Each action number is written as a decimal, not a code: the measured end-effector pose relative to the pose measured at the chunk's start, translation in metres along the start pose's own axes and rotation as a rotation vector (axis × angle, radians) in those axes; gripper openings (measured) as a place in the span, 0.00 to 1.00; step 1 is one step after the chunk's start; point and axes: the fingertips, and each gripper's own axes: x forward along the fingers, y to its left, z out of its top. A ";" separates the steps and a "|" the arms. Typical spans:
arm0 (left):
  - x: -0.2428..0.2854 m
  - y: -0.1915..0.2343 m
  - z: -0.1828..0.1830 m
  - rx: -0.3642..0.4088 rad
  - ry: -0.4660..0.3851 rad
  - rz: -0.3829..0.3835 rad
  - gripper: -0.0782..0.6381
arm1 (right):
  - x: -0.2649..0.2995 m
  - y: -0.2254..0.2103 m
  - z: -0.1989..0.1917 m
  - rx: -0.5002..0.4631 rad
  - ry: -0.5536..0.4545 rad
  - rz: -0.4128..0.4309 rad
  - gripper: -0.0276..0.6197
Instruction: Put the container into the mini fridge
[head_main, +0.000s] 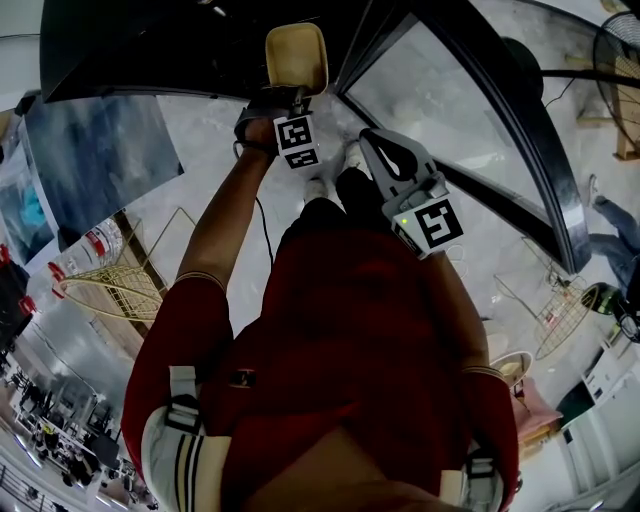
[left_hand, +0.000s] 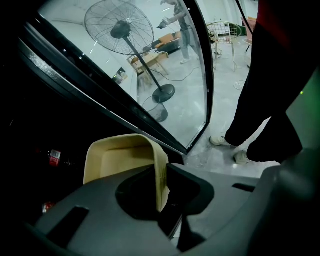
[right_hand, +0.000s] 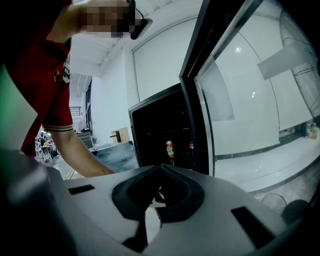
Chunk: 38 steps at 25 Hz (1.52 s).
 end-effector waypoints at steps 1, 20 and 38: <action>0.001 -0.001 0.000 0.002 -0.002 0.000 0.18 | 0.001 -0.001 -0.001 0.000 0.002 -0.001 0.04; 0.029 0.002 -0.001 0.004 0.006 -0.033 0.19 | -0.006 -0.011 -0.017 0.012 0.062 -0.008 0.04; 0.073 0.062 -0.022 0.013 0.030 -0.012 0.19 | 0.013 -0.017 -0.018 -0.020 0.087 0.031 0.04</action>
